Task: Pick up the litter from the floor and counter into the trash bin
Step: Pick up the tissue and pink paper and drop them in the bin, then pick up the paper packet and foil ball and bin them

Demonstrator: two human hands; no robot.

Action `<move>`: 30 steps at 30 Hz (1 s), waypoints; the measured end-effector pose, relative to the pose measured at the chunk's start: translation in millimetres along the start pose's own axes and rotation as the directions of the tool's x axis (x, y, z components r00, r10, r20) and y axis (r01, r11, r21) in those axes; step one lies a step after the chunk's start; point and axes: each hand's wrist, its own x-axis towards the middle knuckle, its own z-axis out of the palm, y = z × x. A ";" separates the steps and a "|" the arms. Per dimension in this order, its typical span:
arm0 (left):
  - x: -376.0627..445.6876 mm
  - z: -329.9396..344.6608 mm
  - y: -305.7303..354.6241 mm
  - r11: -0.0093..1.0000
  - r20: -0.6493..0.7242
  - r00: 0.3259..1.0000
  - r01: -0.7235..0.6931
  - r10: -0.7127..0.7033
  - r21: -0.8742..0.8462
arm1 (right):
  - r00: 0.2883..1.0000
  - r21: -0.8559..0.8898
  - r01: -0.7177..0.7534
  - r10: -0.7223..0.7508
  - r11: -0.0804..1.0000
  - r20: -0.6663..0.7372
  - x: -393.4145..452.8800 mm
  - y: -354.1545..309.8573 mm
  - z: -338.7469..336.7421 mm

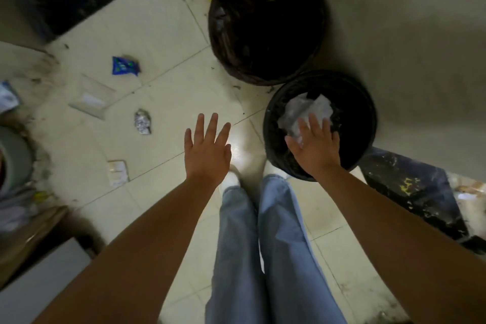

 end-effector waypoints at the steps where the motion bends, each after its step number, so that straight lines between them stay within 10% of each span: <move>1: -7.6 -1.6 -17.4 0.999 -0.016 0.999 0.046 -0.047 -0.026 | 0.998 -0.043 0.042 -0.043 0.998 -0.034 -7.6 -19.3 -6.4; 12: -64.5 47.3 -265.8 0.873 -0.057 0.905 0.387 -0.421 -0.297 | 0.880 -0.364 0.431 -0.474 0.825 -0.033 -20.9 -292.3 32.3; 21: -48.7 163.6 -452.0 0.762 0.117 0.841 0.530 -0.528 -0.372 | 0.900 -0.454 0.402 -0.435 0.795 0.034 19.4 -443.6 150.7; 30: 72.0 297.7 -494.7 0.488 0.431 0.747 0.661 -0.507 -0.571 | 0.965 -0.335 0.261 -0.259 0.905 0.052 161.2 -491.2 283.4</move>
